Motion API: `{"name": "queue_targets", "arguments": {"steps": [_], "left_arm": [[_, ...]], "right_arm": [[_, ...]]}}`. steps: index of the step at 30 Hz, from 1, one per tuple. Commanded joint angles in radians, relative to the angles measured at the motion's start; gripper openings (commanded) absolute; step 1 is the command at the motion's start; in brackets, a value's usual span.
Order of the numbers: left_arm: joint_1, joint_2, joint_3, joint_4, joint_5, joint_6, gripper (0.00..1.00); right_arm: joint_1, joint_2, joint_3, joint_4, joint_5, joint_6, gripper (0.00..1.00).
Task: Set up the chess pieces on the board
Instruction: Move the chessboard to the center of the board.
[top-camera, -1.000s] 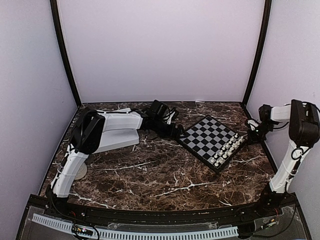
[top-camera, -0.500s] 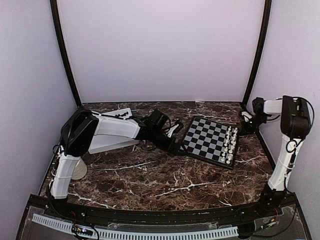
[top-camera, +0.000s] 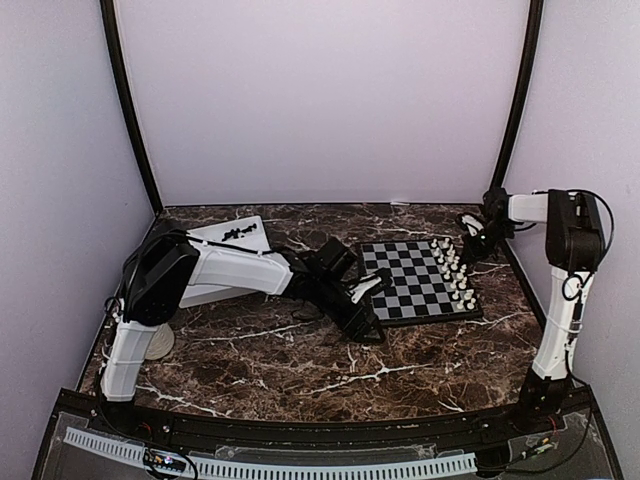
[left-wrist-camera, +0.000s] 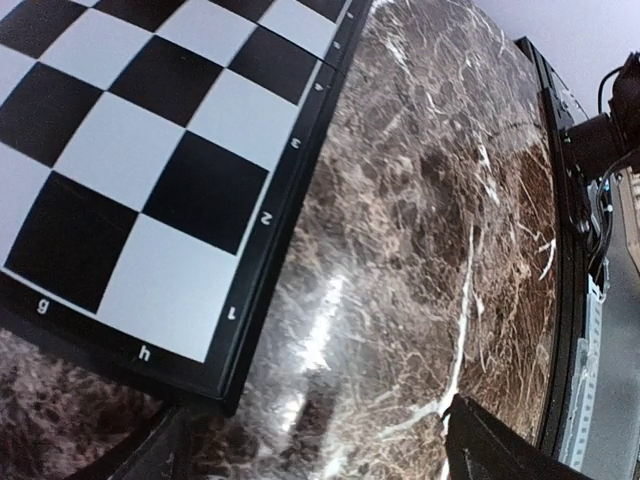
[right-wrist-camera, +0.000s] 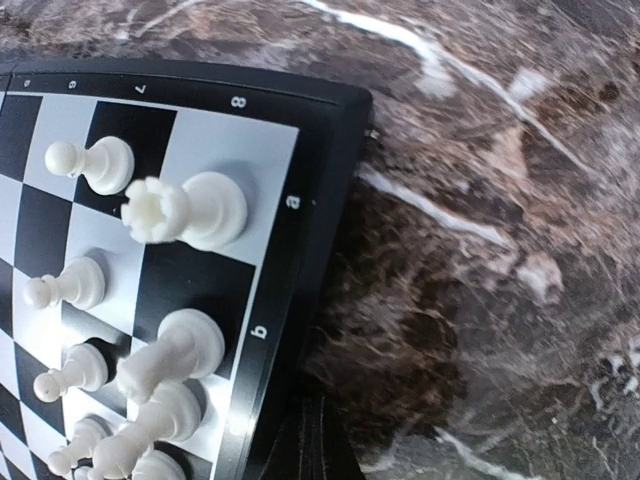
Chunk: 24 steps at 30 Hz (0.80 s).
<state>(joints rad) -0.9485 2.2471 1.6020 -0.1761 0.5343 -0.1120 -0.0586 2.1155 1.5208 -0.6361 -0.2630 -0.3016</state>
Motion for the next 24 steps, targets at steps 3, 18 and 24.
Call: {"name": "queue_targets", "arguments": {"steps": [3, 18, 24], "left_arm": [[-0.027, -0.035, 0.060, -0.336, -0.043, 0.169, 0.86], [0.145, -0.013, 0.399, -0.216, -0.242, 0.064, 0.99], [0.242, 0.236, 0.753, -0.203, -0.239, -0.056, 0.99]], "right_arm": [[0.001, 0.044, 0.068, -0.066, -0.055, -0.004, 0.01], [-0.106, -0.421, -0.276, -0.058, 0.017, -0.059, 0.41], [-0.079, -0.696, -0.526, -0.081, 0.009, -0.222, 0.58]]}}
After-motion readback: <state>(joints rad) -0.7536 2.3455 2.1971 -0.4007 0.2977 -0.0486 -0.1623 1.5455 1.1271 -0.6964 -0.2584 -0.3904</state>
